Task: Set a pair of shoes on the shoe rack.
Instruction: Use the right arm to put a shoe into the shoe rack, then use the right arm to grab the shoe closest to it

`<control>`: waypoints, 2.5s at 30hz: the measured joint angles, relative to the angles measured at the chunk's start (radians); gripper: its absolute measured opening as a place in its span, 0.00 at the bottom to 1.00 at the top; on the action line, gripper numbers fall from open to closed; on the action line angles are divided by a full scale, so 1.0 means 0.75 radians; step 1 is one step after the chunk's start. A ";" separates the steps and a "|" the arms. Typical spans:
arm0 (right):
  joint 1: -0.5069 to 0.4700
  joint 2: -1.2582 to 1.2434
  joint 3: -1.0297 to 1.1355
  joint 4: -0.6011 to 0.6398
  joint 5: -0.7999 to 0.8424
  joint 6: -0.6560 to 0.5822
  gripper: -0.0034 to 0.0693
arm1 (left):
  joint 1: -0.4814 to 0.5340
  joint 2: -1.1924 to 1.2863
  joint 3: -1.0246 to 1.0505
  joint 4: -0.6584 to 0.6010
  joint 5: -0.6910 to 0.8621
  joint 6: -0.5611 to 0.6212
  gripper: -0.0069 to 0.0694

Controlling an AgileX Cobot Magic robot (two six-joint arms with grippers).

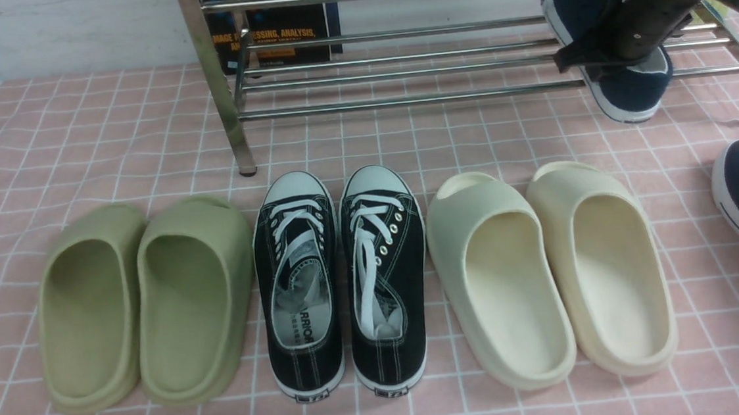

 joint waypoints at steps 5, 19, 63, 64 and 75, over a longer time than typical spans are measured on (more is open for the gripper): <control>-0.003 0.013 -0.019 0.037 -0.010 0.000 0.19 | 0.000 0.000 0.000 0.000 0.000 0.000 0.40; -0.013 -0.181 -0.083 0.066 0.187 -0.001 0.67 | 0.000 0.000 0.000 0.000 0.000 0.000 0.40; -0.201 -0.874 0.338 0.043 0.529 -0.012 0.04 | 0.000 0.000 0.000 0.000 0.000 0.000 0.40; -0.201 -0.886 0.359 0.042 0.529 -0.010 0.04 | 0.000 0.000 0.000 0.000 0.000 0.000 0.40; -0.201 -1.155 1.406 -0.029 0.229 0.065 0.05 | 0.000 0.000 0.000 0.000 0.000 0.000 0.40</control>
